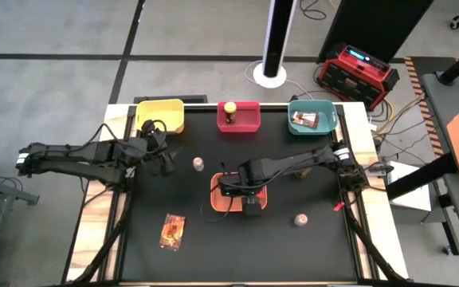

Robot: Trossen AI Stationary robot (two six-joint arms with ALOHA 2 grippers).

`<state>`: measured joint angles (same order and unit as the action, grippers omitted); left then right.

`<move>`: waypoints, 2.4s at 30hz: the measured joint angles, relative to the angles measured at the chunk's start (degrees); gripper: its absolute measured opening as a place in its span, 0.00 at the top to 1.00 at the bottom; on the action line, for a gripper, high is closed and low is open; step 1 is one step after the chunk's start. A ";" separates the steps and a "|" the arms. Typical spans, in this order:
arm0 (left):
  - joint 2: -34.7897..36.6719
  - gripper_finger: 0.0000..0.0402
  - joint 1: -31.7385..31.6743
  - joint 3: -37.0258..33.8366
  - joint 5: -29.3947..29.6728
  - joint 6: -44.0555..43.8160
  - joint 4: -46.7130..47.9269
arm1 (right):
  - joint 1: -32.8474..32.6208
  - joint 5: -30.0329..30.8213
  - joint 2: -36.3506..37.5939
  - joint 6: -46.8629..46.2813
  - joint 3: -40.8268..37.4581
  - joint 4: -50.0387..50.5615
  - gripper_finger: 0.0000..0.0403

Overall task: Sort spices by type
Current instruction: Put the red seasoning can into the orange bin

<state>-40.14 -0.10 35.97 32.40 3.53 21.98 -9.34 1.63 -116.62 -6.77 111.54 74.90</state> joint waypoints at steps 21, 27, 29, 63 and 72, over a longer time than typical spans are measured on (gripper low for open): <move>0.00 0.38 0.00 0.00 0.00 -0.83 0.20 | 1.76 1.59 0.00 5.34 -5.67 -7.16 0.45; 0.00 0.38 0.00 0.00 0.00 -0.85 0.41 | 2.09 1.59 0.00 5.39 -5.72 -8.53 0.41; 0.00 0.38 0.00 0.00 0.00 -0.85 0.45 | 2.24 1.57 0.00 5.34 -5.72 -8.60 0.39; -0.02 0.38 0.00 -0.02 0.00 -1.41 0.50 | -2.11 -4.69 3.56 1.61 -8.58 -10.96 0.96; -0.02 0.38 0.00 -0.02 0.00 -1.49 0.52 | -1.63 -1.56 3.56 -0.12 -14.73 -13.81 0.98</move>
<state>-40.16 -0.10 35.94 32.40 2.04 22.50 -10.97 0.08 -113.06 -6.90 96.80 61.08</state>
